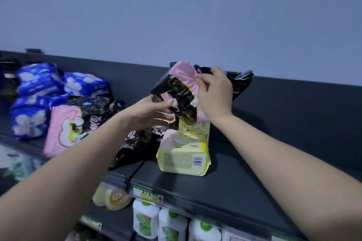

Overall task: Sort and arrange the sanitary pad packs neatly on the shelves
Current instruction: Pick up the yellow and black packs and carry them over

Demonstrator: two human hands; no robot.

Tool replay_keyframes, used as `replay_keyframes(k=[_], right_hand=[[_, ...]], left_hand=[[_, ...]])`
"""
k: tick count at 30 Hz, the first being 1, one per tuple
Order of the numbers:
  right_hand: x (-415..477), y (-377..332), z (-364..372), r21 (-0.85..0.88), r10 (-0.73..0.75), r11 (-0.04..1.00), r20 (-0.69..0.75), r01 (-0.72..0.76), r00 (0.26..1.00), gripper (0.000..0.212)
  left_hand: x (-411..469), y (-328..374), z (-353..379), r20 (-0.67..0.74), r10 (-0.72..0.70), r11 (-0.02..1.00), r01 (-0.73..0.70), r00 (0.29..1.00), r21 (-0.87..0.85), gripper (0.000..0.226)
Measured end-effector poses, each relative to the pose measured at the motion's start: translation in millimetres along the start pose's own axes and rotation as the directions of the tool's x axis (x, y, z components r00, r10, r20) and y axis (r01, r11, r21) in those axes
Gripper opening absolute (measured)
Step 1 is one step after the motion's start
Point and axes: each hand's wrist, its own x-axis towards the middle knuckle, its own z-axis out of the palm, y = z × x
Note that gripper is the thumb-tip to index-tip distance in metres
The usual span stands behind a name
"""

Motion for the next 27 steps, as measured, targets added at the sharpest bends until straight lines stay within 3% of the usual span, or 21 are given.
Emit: replay_keyframes(k=[2,3,6,9,11,13,15,17,19,23,25,27], right_hand=[[-2.6,-15.2,19.1,0.045,-0.051,0.998,0.064,0.048,0.997,0.017],[-3.8,-22.4,29.4,0.052,-0.075,0.996,0.104,0.07,0.992,0.016],[-6.2,-40.8,61.3,0.05,-0.122,0.992,0.238,0.113,0.964,0.016],[-6.4,-50.4,96.9,0.06,-0.158,0.987,0.359,0.146,0.92,0.02],[-5.0,-53.8,121.2,0.039,-0.182,0.982,0.439,0.184,0.88,0.025],[-4.7,-55.7,143.2,-0.019,-0.151,0.982,0.527,0.189,0.837,0.035],[-8.6,-55.2,161.7,-0.071,-0.02,0.994,0.637,0.085,0.77,0.04],[-16.9,-50.5,179.5,-0.119,0.118,0.992,0.719,-0.045,0.685,0.045],[-24.3,-45.6,194.5,-0.133,0.179,0.984,0.749,-0.12,0.639,0.052],[-29.9,-47.7,210.9,-0.24,0.257,0.965,0.801,-0.103,0.54,0.082],[-33.1,-48.0,216.9,-0.257,0.268,0.962,0.828,-0.091,0.492,0.076],[-37.4,-47.2,219.8,-0.233,0.257,0.966,0.837,-0.109,0.483,0.068]], left_hand=[[-9.0,0.5,-21.8,-0.067,-0.046,0.986,0.035,0.997,-0.163,0.089],[-12.6,1.6,-32.4,-0.1,-0.074,0.976,0.051,0.992,-0.21,0.088],[-17.8,6.0,-64.2,-0.227,-0.146,0.968,0.092,0.963,-0.233,0.071],[-13.9,6.5,-104.0,-0.271,-0.122,0.962,0.047,0.955,-0.269,0.036],[-7.4,6.5,-127.7,-0.338,-0.082,0.96,-0.017,0.938,-0.279,0.039],[0.3,4.8,-147.2,-0.421,-0.027,0.983,-0.052,0.907,-0.175,0.057],[10.0,-5.0,-169.2,-0.475,0.071,0.995,-0.032,0.877,0.089,0.074],[18.7,-18.5,-191.8,-0.504,0.198,0.859,0.098,0.84,0.502,0.085],[24.7,-29.0,-206.0,-0.486,0.247,0.673,0.212,0.838,0.709,0.093],[39.0,-43.1,-224.3,-0.434,0.19,0.528,0.281,0.881,0.801,0.09],[43.2,-47.9,-234.5,-0.425,0.142,0.47,0.317,0.894,0.824,0.087],[44.0,-48.9,-239.0,-0.436,0.177,0.497,0.302,0.883,0.813,0.083]])
